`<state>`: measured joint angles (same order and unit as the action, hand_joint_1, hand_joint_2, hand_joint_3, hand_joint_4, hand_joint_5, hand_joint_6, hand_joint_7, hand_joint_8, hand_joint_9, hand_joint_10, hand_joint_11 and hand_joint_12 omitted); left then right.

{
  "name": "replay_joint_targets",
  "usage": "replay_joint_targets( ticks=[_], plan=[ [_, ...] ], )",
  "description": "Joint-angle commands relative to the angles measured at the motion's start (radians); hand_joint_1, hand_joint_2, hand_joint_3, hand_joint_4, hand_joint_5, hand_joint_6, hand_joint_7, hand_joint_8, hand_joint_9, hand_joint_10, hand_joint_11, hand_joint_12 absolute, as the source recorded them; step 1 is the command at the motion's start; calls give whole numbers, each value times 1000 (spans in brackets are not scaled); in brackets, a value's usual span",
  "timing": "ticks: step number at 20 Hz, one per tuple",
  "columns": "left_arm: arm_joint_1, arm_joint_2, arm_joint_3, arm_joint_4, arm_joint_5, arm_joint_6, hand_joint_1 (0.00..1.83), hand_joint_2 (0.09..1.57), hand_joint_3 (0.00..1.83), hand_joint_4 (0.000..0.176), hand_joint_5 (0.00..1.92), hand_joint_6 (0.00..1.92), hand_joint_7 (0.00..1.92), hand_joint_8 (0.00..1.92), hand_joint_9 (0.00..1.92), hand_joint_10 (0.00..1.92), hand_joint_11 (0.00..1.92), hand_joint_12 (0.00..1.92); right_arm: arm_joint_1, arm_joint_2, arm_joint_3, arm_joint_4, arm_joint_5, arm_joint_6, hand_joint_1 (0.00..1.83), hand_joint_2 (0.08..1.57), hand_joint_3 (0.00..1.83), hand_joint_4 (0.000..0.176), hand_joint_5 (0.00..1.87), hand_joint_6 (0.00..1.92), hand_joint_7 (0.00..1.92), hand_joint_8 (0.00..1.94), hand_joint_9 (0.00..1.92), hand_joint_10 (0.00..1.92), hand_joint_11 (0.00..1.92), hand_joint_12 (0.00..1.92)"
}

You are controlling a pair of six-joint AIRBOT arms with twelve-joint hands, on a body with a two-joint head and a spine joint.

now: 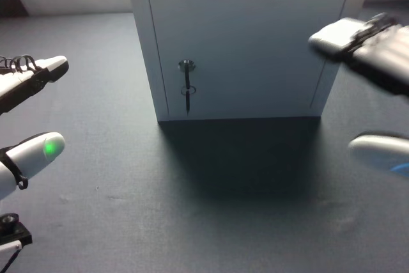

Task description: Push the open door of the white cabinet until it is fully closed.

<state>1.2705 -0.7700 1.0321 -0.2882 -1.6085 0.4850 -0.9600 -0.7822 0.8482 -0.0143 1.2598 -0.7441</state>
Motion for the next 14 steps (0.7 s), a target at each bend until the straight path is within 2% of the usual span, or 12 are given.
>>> replay_joint_targets(
  ticks=[1,2,4,9,10,11,12,13,14],
  plan=[
    [-5,-4,-5,-5,-125,-9,252,1366,0,0,217,2,236,0,212,0,0,729,4,4,-5,21,165,-6,98,1351,0,0,0,0,0,0,0,0,0,73],
    [-5,-6,-5,-6,-125,-9,251,1365,0,0,213,0,237,0,213,0,0,729,-22,19,-14,51,196,-24,216,1352,0,0,0,0,50,17,0,0,16,23],
    [-5,-9,-4,-6,-125,-9,252,1366,0,0,217,2,236,0,212,0,0,729,-66,43,-27,103,249,-46,113,1323,0,0,0,0,1,0,0,0,7,5],
    [-6,-10,-4,-10,-125,-8,241,1367,0,0,212,0,237,0,213,0,0,729,-193,87,-49,246,374,-83,307,1309,0,0,1,0,0,0,0,0,0,0],
    [-6,-11,-3,-13,-125,-9,252,1366,0,0,217,2,236,0,212,0,0,729,-233,97,-51,283,408,-83,281,1289,0,4,0,0,0,0,0,0,0,0],
    [-6,-14,-1,-13,-125,-9,245,1368,0,0,215,1,236,0,213,0,0,729,-264,103,-55,317,437,-86,261,1281,0,34,0,0,0,0,0,0,0,0],
    [-8,-17,0,-13,-125,-8,241,1367,0,0,212,0,237,0,213,0,0,729,-296,109,-59,351,465,-86,242,1262,0,51,0,0,0,0,0,0,0,0],
    [-10,-21,2,-16,-125,-8,251,1365,0,0,213,0,237,0,213,0,0,729,-316,113,-62,382,486,-86,297,1256,0,91,0,0,0,0,0,0,0,0],
    [-10,-24,4,-21,-125,-8,251,1365,0,0,213,0,237,0,213,0,0,729,-330,115,-63,410,502,-86,297,1256,0,91,0,0,0,0,0,0,0,0]
  ],
)
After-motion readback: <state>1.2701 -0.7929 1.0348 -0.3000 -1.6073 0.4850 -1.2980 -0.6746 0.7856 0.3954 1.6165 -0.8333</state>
